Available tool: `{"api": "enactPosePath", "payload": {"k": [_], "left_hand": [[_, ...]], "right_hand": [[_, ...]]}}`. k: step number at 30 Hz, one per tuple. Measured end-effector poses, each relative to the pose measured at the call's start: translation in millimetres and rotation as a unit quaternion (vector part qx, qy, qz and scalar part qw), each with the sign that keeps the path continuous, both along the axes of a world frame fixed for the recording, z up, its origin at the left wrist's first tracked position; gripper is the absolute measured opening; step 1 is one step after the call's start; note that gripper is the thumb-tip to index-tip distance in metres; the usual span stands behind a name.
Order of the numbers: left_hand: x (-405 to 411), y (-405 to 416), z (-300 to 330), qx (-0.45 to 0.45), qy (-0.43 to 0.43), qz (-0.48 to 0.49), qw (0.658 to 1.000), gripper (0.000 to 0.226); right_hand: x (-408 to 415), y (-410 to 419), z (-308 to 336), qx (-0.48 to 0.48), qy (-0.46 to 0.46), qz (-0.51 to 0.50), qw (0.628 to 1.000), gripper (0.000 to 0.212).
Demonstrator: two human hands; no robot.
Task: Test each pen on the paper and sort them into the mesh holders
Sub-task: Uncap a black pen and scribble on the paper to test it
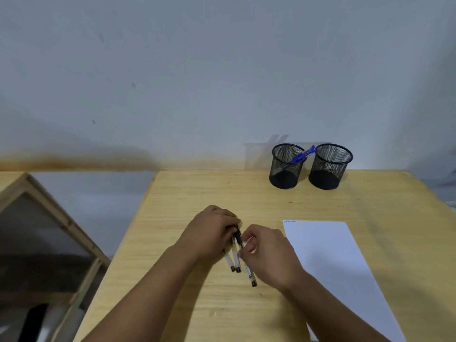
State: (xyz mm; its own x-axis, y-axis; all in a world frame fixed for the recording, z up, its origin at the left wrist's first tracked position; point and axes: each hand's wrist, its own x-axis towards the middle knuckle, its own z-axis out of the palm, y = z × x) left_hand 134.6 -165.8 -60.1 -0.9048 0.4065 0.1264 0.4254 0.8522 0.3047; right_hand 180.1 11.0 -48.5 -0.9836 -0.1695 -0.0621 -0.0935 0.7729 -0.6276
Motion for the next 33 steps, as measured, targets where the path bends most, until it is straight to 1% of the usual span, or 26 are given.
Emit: {"api": "enactPosePath", "payload": {"k": [4,9,13,18,20,23,25,33], "left_hand": [[-0.2,-2.4,5.8,-0.013,0.010,-0.025,1.000,0.027],[2.7,0.4,14.1,-0.009,0.041,-0.050,0.998,0.026],[8.2,15.5,23.0,0.027,0.071,-0.089,0.993,0.021],[18.6,52.0,26.1,0.066,0.095,-0.120,0.986,0.021],[22.4,66.1,24.1,0.080,0.093,-0.124,0.985,0.021],[26.9,82.6,20.3,0.103,0.082,-0.118,0.984,0.020],[29.8,91.2,18.3,0.116,0.077,-0.106,0.985,0.020],[34.0,106.3,13.9,0.139,0.046,-0.088,0.985,0.022]], "right_hand": [[-2.0,4.3,4.6,-0.011,-0.009,-0.013,1.000,0.025],[-4.1,34.4,10.0,-0.056,-0.012,-0.016,0.998,0.020],[4.9,66.1,13.0,-0.040,0.033,0.007,0.999,0.016],[14.1,94.0,16.9,-0.047,0.103,0.018,0.993,0.011],[16.6,99.4,18.2,-0.038,0.120,0.034,0.991,0.007],[19.5,107.7,18.6,-0.038,0.131,0.030,0.990,0.003],[20.5,113.7,19.0,-0.039,0.141,0.025,0.989,0.007],[25.5,125.7,13.4,-0.032,0.148,-0.007,0.989,0.011]]}}
